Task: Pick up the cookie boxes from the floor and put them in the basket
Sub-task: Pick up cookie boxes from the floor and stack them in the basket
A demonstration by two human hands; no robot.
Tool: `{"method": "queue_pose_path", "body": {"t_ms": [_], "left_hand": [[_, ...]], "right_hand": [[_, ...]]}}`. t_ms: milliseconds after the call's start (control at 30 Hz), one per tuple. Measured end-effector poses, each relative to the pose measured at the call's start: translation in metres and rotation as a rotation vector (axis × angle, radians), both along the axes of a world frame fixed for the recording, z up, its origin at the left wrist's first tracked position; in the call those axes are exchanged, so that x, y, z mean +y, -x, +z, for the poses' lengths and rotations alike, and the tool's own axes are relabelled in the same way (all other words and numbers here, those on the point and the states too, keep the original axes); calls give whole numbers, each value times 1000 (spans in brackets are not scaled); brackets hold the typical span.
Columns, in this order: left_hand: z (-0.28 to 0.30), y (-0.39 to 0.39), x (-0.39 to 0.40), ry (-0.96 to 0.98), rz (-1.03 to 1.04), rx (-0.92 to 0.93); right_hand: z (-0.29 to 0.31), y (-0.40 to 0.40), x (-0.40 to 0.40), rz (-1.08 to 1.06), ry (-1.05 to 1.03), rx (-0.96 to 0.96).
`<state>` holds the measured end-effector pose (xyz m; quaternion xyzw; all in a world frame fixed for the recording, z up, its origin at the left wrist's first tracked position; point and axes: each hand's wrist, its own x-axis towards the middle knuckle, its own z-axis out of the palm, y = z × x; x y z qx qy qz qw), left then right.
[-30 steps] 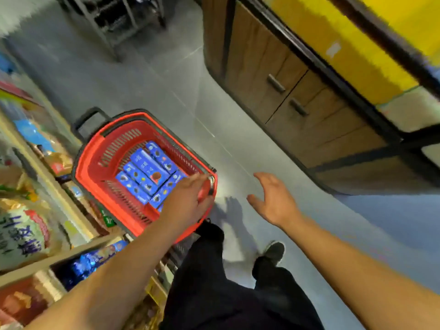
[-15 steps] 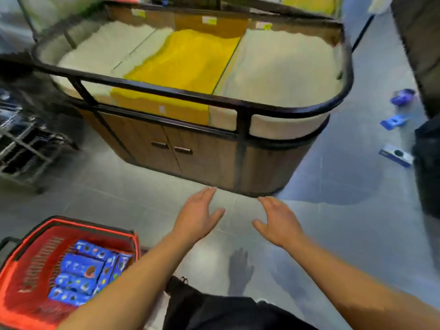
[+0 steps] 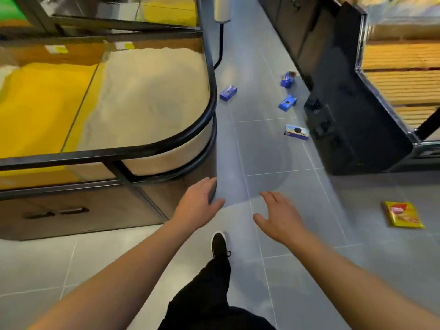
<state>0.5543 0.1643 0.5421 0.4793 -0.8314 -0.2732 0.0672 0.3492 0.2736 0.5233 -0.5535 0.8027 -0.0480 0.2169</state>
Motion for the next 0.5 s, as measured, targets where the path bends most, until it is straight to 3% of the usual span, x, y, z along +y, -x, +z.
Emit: {"method": "queue_pose_path", "body": {"t_ms": [500], "left_hand": [[16,245,-228,-30,-198,3]], "right_hand": [[22,213,-193,-242,38,52]]}}
